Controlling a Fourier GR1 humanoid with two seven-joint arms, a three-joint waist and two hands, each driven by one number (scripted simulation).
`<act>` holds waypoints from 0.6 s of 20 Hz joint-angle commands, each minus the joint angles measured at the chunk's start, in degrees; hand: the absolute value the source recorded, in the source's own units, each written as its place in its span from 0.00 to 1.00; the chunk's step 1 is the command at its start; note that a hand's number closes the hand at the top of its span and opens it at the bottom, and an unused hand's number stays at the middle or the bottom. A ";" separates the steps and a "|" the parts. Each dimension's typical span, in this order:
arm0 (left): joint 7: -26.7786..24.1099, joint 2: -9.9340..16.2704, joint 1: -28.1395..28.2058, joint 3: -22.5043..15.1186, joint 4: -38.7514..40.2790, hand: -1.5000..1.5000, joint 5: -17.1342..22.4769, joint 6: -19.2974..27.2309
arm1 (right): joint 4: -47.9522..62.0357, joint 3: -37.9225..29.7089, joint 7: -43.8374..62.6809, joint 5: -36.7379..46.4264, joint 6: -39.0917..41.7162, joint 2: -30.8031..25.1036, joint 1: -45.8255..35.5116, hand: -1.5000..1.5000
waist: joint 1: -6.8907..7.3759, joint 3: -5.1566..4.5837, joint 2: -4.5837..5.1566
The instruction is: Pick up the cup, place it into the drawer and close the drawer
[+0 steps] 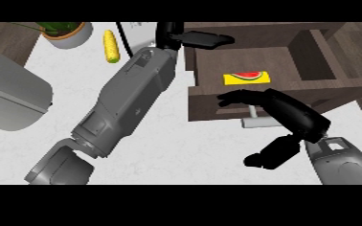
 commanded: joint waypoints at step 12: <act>-1.45 3.95 12.35 1.47 -9.89 0.00 0.79 -5.30 | 47.52 4.47 -18.92 22.35 -13.39 5.56 -13.98 1.00 | 6.97 0.06 -0.55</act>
